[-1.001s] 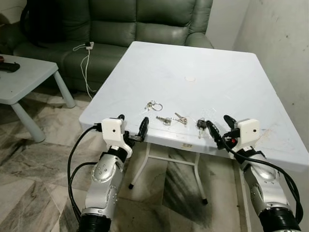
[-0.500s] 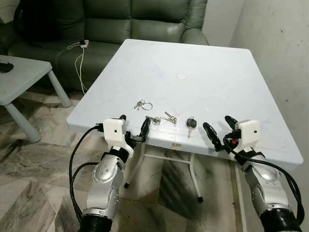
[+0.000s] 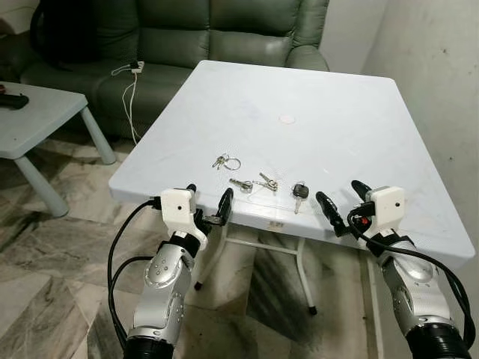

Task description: Hang keys on a hook

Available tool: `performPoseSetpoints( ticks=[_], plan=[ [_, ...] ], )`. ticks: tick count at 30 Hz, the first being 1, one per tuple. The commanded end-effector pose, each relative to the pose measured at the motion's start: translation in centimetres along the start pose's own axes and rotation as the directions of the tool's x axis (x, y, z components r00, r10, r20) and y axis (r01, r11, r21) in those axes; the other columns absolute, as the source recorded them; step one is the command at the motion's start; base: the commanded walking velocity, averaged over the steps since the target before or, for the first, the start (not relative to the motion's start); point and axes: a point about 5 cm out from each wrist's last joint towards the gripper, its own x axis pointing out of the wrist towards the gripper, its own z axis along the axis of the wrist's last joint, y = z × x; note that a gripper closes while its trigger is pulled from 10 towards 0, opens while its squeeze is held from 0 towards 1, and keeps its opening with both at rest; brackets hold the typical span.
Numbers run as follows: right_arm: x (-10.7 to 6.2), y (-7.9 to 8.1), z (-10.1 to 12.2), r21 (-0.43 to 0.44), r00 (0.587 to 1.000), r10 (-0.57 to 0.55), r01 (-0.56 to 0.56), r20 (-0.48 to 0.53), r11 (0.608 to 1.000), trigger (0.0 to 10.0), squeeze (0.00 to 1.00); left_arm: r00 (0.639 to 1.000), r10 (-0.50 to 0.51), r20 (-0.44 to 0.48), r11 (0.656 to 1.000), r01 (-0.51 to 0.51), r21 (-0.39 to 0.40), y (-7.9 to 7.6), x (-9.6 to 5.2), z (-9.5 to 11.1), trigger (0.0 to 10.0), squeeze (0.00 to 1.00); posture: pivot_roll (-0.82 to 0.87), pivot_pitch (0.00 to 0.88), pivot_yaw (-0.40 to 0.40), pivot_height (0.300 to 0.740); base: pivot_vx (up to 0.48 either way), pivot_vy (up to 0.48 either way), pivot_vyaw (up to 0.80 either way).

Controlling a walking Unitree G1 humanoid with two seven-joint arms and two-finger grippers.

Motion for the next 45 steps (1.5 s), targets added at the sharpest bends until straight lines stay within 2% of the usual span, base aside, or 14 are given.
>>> performPoseSetpoints(
  ticks=[1, 10, 15, 24, 28, 35, 40, 44, 45],
  plan=[
    [-0.1, 0.2, 0.3, -0.011, 1.000, 0.016, -0.015, 0.013, 1.000, 10.0, 0.00, 1.000, -0.003, 0.007, 1.000, 0.003, 0.008, -0.2, 0.0, 0.3, 10.0, 0.00, -0.01, 0.000, -0.067, 0.740, 0.000, 0.000, 0.00],
    [0.5, 0.3, 0.2, -0.037, 0.999, 0.049, -0.050, -0.012, 0.998, 10.0, 0.00, 0.996, -0.084, -0.012, 0.996, 0.084, 0.022, -1.5, -0.3, 0.3, 10.0, 0.00, -0.01, 0.000, -0.066, 0.740, 0.000, 0.000, 0.00],
    [2.5, 0.9, 0.7, -0.061, 0.994, 0.108, -0.110, -0.034, 0.992, 10.0, 0.00, 0.992, -0.126, -0.025, 0.992, 0.127, 0.022, -2.3, -0.7, 0.0, 10.0, 0.00, -0.01, 0.000, -0.067, 0.740, 0.000, 0.000, 0.00],
    [5.3, 1.0, 1.5, -0.068, 0.991, 0.112, -0.117, -0.070, 0.991, 10.0, 0.00, 0.989, -0.143, -0.042, 0.990, 0.143, 0.011, -2.7, -1.4, -0.1, 10.0, 0.00, 0.01, 0.024, -0.078, 0.740, 0.000, 0.000, 0.00],
    [6.3, 1.5, 1.9, -0.097, 0.985, 0.150, -0.158, -0.082, 0.983, 10.0, 0.00, 0.988, -0.149, -0.049, 0.989, 0.149, 0.006, -3.0, -1.8, -0.1, 10.0, 0.00, 0.02, 0.036, -0.087, 0.740, 0.000, 0.000, 0.00],
    [7.2, 2.6, 1.8, -0.166, 0.968, 0.215, -0.235, -0.127, 0.958, 10.0, 0.00, 0.988, -0.142, -0.056, 0.990, 0.143, -0.002, -3.0, -2.2, -0.1, 10.0, 0.00, 0.03, 0.046, -0.096, 0.740, 0.000, 0.000, 0.00],
    [7.4, 3.0, 1.6, -0.183, 0.961, 0.233, -0.259, -0.149, 0.948, 10.0, 0.00, 0.988, -0.143, -0.062, 0.990, 0.143, -0.007, -3.2, -2.3, -0.2, 10.0, 0.00, 0.03, 0.049, -0.101, 0.740, 0.000, 0.000, 0.00],
    [7.4, 3.1, 1.6, -0.128, 0.964, 0.237, -0.252, -0.119, 0.959, 10.0, 0.00, 0.988, -0.144, -0.061, 0.990, 0.143, -0.008, -3.2, -2.4, -0.1, 10.0, 0.00, 0.03, 0.049, -0.101, 0.740, 0.000, 0.000, 0.00],
    [7.3, 2.8, 2.0, -0.038, 0.973, 0.225, -0.226, -0.045, 0.973, 10.0, 0.00, 0.989, -0.137, -0.056, 0.991, 0.137, -0.004, -3.1, -2.4, 0.0, 10.0, 0.00, 0.04, 0.047, -0.103, 0.740, 0.000, 0.000, 0.00]
  ],
)
